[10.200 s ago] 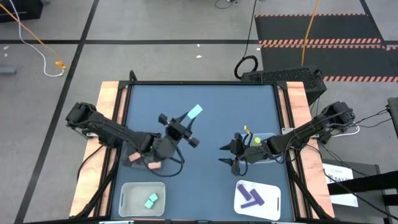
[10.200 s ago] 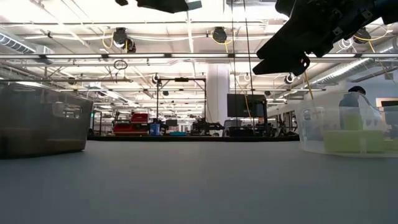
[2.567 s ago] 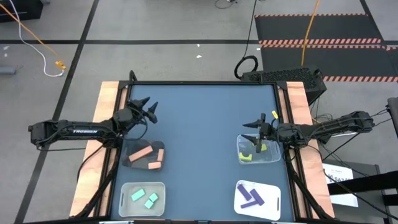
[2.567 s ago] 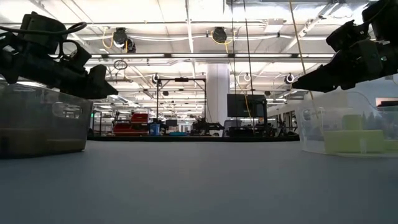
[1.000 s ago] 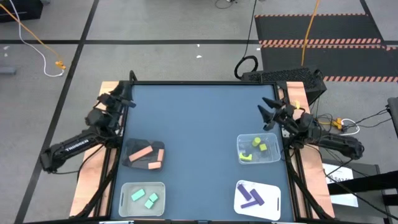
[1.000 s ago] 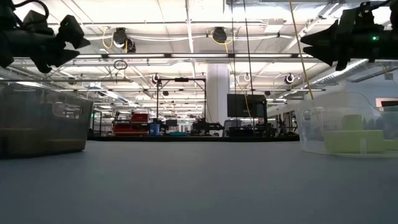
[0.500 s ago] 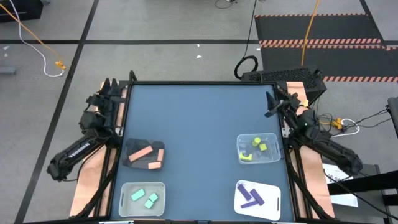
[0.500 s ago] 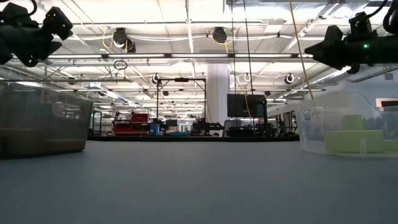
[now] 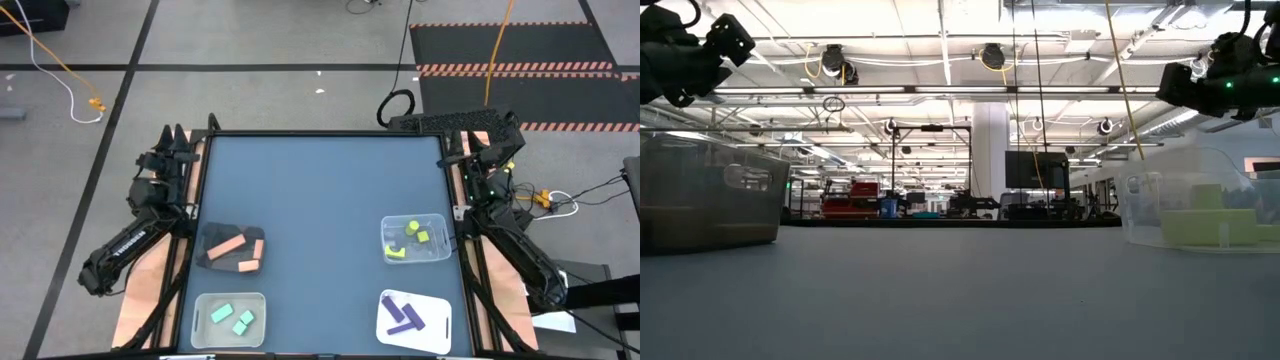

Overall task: Sort & place blocks by color
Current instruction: Return to Home Position

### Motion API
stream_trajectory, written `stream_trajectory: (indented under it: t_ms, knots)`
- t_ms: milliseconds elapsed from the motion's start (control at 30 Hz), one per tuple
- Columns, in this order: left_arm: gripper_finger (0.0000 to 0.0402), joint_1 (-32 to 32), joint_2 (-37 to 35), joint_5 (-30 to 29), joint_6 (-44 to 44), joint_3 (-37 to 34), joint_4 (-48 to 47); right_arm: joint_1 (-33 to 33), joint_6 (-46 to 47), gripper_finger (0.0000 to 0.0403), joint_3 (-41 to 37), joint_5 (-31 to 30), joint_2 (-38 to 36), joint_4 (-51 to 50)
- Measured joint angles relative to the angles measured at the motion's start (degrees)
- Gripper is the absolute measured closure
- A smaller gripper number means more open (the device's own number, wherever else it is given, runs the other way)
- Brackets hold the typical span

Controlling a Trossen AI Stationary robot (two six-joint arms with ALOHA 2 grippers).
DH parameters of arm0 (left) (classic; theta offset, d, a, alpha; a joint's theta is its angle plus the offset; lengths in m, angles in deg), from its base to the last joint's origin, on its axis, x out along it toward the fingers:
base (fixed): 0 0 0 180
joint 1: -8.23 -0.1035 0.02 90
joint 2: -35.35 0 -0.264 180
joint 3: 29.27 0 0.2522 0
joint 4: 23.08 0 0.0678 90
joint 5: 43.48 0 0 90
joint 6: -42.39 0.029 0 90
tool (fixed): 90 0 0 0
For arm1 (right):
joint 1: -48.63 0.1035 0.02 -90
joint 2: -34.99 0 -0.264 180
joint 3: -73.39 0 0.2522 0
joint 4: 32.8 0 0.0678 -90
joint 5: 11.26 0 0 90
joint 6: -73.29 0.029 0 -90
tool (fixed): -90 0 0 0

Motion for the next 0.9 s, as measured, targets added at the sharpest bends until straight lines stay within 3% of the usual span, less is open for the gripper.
stream_trajectory:
  t_ms: [533,900]
  knots:
    - [0.0146,-0.1,0.0,0.0,0.0,0.0,0.0,-9.0,0.0,0.0174,0.0,0.0,0.0,0.0]
    - [0.0146,-0.1,0.0,0.0,0.0,0.0,0.0,-9.2,0.0,0.0174,0.0,0.0,0.1,0.0]
